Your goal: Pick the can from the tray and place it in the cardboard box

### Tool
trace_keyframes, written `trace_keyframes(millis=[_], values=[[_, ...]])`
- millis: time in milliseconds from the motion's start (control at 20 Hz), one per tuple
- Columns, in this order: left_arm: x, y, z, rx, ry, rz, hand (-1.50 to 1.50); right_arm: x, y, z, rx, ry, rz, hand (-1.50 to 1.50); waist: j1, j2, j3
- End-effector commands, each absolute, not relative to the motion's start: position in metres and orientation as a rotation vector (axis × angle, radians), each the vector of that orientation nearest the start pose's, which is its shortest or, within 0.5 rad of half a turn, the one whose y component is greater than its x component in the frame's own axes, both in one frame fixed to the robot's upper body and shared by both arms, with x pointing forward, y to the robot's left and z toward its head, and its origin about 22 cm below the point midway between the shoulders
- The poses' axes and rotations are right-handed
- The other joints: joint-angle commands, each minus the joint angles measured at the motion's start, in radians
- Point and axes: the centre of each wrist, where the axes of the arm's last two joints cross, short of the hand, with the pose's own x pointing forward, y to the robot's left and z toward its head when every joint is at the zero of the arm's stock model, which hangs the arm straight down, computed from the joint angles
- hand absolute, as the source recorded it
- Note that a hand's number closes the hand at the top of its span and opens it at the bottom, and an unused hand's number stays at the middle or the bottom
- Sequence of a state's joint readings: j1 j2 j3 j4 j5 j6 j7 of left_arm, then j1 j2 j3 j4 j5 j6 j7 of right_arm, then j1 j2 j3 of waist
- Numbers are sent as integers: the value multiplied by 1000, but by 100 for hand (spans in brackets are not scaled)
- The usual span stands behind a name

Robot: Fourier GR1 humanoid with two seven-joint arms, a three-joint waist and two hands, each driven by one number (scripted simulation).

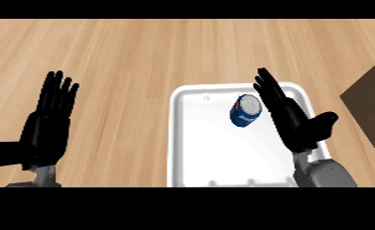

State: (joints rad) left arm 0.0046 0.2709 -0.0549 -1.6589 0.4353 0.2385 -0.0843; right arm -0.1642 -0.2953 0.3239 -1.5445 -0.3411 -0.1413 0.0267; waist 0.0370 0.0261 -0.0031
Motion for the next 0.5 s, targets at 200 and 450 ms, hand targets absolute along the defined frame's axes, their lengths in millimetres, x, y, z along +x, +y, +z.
trace_keyframes(millis=[200, 450], values=[[254, 298, 69, 192, -1776, -266, 0, 297, -252, 156, -125, -1998, 202, -150, -105, -50, 3], [266, 291, 65, 143, -1733, -483, 0, 289, -304, 186, -515, -1881, 438, -150, -87, -29, 1]])
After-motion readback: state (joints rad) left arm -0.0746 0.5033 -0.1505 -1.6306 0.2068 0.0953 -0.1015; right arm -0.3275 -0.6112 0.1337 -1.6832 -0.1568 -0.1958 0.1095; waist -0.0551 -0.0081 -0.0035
